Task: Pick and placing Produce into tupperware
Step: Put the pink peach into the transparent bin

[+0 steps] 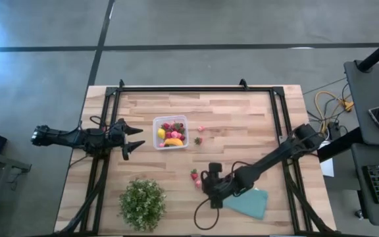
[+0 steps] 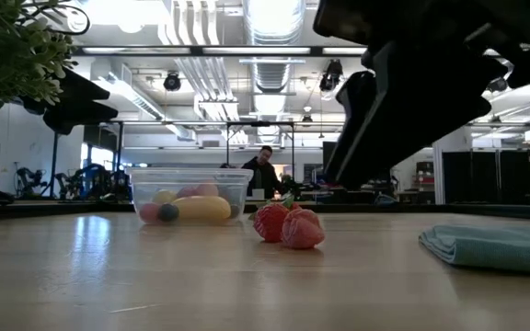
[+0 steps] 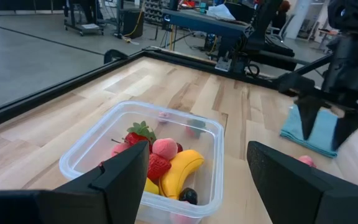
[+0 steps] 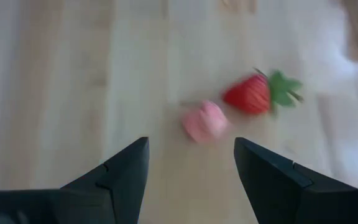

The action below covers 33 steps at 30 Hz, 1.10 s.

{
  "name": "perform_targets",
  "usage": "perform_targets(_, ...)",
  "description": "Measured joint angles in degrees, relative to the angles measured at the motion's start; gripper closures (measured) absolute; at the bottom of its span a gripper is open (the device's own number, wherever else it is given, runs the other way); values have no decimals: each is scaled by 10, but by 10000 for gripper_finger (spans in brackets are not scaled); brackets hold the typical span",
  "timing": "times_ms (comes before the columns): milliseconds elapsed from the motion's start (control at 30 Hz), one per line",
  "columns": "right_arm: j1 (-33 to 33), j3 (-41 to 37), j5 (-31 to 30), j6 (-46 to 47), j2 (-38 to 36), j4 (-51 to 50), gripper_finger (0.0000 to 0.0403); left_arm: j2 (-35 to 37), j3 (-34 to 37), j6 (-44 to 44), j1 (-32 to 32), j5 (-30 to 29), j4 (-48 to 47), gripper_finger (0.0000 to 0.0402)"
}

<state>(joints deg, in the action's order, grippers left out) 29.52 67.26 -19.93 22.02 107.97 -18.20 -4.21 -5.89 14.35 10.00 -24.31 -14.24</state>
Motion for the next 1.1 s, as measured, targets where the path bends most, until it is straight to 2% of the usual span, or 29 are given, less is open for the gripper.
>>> perform_targets(133, 0, 1, 5, 3, 19, 49, 174, 0, 0, 0, 0, 0, 0, 143)
perform_targets(400, -10, 53, 3, 37, 70, 28, 174, 1, 0, 0, 0, 0, 0, 143)
perform_targets(733, -19, 122, -11, 35, 128, -20, 174, 0, 0, 0, 0, 0, 0, 143)
perform_targets(1100, -22, 130, -11, 35, 133, -24, 174, 0, 0, 0, 0, 0, 1, 143)
